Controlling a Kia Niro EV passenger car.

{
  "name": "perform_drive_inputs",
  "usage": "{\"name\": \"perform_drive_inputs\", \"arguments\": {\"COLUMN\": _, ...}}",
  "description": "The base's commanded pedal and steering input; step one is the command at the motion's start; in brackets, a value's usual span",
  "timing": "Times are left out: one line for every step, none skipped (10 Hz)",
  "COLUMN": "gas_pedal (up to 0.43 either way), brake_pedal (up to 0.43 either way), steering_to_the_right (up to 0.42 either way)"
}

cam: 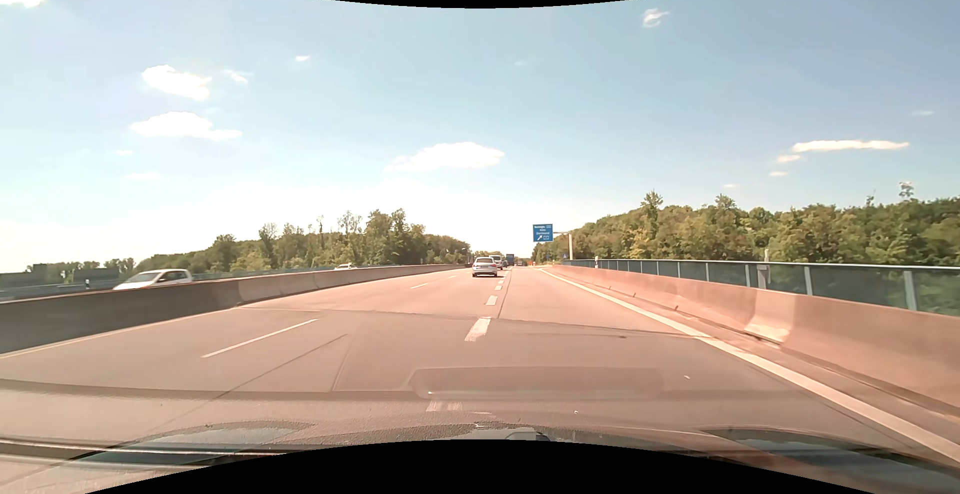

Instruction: Follow the waypoints while adhering to traffic rules and regulations

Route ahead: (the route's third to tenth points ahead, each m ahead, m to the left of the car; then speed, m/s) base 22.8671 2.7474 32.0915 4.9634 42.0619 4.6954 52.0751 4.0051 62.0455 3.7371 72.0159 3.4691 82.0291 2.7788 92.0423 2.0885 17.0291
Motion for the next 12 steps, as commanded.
{"name": "perform_drive_inputs", "arguments": {"gas_pedal": 0.228, "brake_pedal": 0.0, "steering_to_the_right": -0.004}}
{"name": "perform_drive_inputs", "arguments": {"gas_pedal": 0.228, "brake_pedal": 0.0, "steering_to_the_right": -0.003}}
{"name": "perform_drive_inputs", "arguments": {"gas_pedal": 0.228, "brake_pedal": 0.0, "steering_to_the_right": -0.003}}
{"name": "perform_drive_inputs", "arguments": {"gas_pedal": 0.228, "brake_pedal": 0.0, "steering_to_the_right": -0.001}}
{"name": "perform_drive_inputs", "arguments": {"gas_pedal": 0.228, "brake_pedal": 0.0, "steering_to_the_right": 0.0}}
{"name": "perform_drive_inputs", "arguments": {"gas_pedal": 0.228, "brake_pedal": 0.0, "steering_to_the_right": 0.0}}
{"name": "perform_drive_inputs", "arguments": {"gas_pedal": 0.228, "brake_pedal": 0.0, "steering_to_the_right": 0.001}}
{"name": "perform_drive_inputs", "arguments": {"gas_pedal": 0.228, "brake_pedal": 0.0, "steering_to_the_right": 0.001}}
{"name": "perform_drive_inputs", "arguments": {"gas_pedal": 0.228, "brake_pedal": 0.0, "steering_to_the_right": 0.001}}
{"name": "perform_drive_inputs", "arguments": {"gas_pedal": 0.228, "brake_pedal": 0.0, "steering_to_the_right": 0.001}}
{"name": "perform_drive_inputs", "arguments": {"gas_pedal": 0.228, "brake_pedal": 0.0, "steering_to_the_right": 0.002}}
{"name": "perform_drive_inputs", "arguments": {"gas_pedal": 0.228, "brake_pedal": 0.0, "steering_to_the_right": 0.003}}
